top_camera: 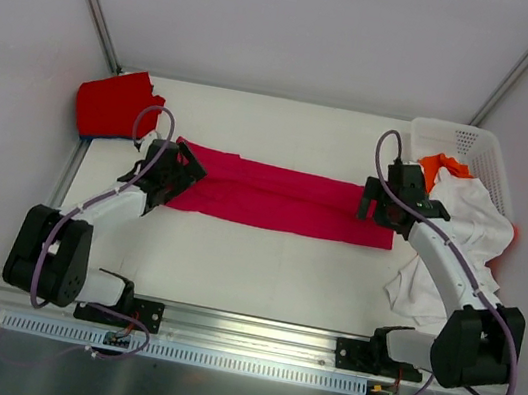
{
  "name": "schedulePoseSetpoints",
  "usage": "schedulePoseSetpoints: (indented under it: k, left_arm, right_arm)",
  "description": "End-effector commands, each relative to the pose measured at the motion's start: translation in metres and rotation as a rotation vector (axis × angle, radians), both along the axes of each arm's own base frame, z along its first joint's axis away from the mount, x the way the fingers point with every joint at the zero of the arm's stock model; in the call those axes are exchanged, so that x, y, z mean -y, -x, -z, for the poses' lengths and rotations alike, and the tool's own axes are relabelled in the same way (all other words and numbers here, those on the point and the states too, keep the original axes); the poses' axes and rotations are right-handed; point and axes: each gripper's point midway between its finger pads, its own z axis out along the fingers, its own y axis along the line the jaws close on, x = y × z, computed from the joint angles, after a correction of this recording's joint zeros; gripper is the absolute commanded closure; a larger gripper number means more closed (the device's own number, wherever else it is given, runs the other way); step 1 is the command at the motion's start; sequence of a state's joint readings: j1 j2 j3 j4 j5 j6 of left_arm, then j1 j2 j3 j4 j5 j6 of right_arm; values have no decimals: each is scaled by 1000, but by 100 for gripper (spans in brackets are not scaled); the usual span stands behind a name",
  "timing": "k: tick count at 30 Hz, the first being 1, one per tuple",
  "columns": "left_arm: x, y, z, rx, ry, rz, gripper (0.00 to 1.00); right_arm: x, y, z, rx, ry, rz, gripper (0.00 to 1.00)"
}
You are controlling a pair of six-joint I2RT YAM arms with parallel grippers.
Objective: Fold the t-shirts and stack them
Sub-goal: Fold the tshirt
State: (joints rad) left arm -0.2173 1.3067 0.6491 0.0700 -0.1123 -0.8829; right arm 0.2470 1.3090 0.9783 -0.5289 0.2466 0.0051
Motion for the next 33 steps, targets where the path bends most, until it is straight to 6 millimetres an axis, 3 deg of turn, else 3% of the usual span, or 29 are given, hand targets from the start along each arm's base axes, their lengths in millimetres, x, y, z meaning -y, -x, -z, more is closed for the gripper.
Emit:
schedulePoseSetpoints:
  k: [1,11,20,25,26,28,33]
  left_arm:
    - [8,0,20,-78,39,-24,1]
    - [13,-13,49,-184,43,-54,1]
    - [25,-53,67,-227,18,-15,1]
    - [30,-89,50,-171,0,16,1]
    - [33,-105,42,-144,2,22,1]
    - [31,-115,40,-155,2,34,1]
    - [29,-165,38,-131,24,37,1]
  right_arm:
    - [1,1,-22,84,-20,18,1]
    - [10,19,-51,167,-18,27,1]
    - [21,28,-65,208,15,56,1]
    - [21,29,-69,221,10,54,1]
    - [21,29,-68,219,8,54,1]
    - [19,29,-68,222,-1,52,1]
    - [14,34,-65,226,-41,46,1]
